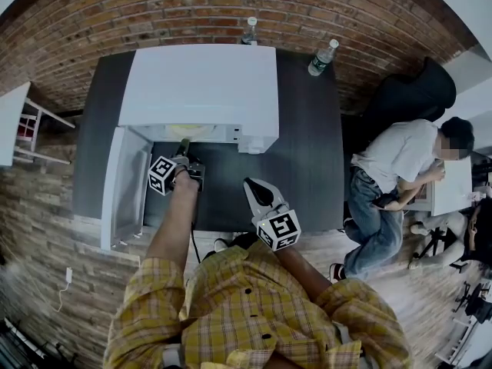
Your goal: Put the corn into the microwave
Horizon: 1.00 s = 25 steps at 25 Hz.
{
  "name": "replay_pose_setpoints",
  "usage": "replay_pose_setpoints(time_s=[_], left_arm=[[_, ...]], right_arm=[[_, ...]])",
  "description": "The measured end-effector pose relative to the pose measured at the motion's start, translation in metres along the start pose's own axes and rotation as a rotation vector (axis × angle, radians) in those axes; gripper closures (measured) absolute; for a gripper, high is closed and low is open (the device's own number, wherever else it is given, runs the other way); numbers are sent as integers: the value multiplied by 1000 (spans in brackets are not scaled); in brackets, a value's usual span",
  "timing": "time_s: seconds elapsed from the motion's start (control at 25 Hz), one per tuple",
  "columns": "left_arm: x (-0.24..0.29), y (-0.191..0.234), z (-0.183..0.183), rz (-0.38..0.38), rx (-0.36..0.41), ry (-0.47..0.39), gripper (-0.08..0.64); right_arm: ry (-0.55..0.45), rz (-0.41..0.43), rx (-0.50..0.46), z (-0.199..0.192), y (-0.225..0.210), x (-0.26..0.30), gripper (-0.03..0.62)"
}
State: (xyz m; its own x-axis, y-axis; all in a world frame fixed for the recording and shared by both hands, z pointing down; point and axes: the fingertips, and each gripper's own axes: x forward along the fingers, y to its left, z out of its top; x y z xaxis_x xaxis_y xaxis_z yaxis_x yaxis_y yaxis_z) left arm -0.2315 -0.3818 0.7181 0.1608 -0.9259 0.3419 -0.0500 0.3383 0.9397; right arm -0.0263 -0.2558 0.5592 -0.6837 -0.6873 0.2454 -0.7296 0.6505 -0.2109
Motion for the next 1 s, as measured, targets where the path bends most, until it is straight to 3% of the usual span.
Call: replay_pose_setpoints(time_s=[0.4, 0.68, 0.8, 1.0], left_arm=[[-38, -11, -29, -72, 26, 60, 473], [-75, -18, -47, -109, 59, 91, 558], [-93, -24, -56, -140, 62, 107, 558], [-124, -35, -73, -206, 123, 150, 560]], right_arm=[[-25, -13, -6, 2, 14, -16, 589], [-33, -11, -13, -1, 32, -30, 589], [-36, -18, -13, -3, 39, -36, 589], [-35, -40, -19, -8, 48, -47, 589]])
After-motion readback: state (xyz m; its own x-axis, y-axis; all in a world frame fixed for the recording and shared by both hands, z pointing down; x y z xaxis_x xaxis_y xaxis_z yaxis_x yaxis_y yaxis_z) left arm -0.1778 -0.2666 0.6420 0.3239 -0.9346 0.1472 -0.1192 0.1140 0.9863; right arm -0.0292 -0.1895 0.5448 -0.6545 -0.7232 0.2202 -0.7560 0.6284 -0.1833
